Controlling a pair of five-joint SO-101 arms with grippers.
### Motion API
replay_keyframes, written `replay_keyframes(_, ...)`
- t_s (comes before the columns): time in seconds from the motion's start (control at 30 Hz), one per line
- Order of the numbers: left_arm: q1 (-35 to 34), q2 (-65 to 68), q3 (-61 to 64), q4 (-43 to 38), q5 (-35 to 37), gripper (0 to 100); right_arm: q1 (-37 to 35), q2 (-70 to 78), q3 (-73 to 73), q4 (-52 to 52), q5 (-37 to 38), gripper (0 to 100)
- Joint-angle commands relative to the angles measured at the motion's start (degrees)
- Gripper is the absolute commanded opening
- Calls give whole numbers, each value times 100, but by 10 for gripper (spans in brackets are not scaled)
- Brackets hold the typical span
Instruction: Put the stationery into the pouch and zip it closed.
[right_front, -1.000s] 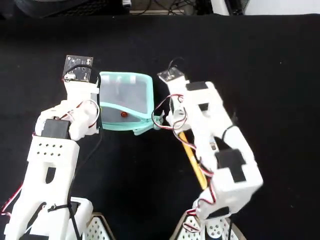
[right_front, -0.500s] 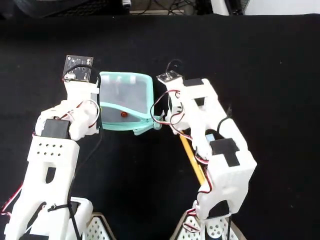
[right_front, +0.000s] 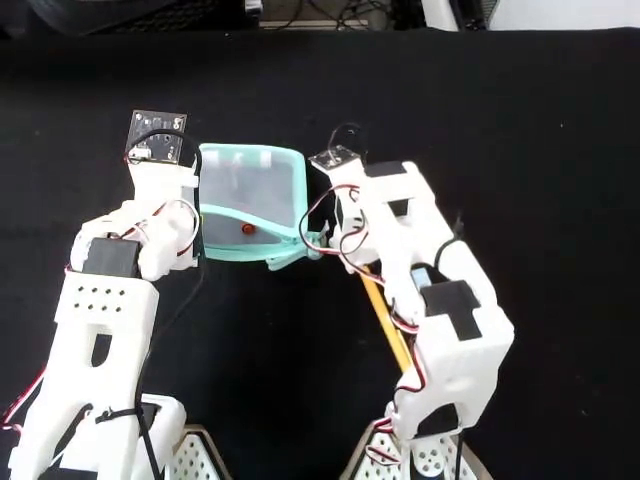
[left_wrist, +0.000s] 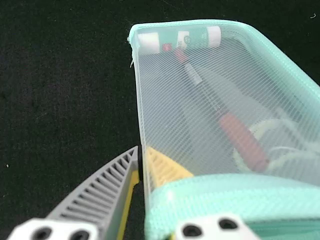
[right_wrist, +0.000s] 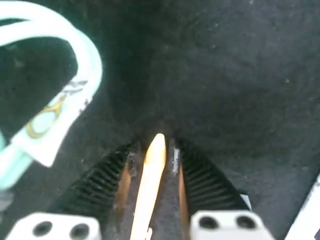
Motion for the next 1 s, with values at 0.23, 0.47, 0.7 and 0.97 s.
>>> replay_keyframes(0.23,-66,79,75,0,0,30,0,-31,347,-185,53,13)
replay_keyframes(0.47,-66,79,84,0,0,30,-9,-2193,681,-9,53,12)
replay_keyframes(0.7,-66,79,84,0,0,30,-9,-5481,901,475,-9,12)
replay_keyframes(0.97,-48,79,84,0,0,30,-1029,-8382,919,9,-571,12)
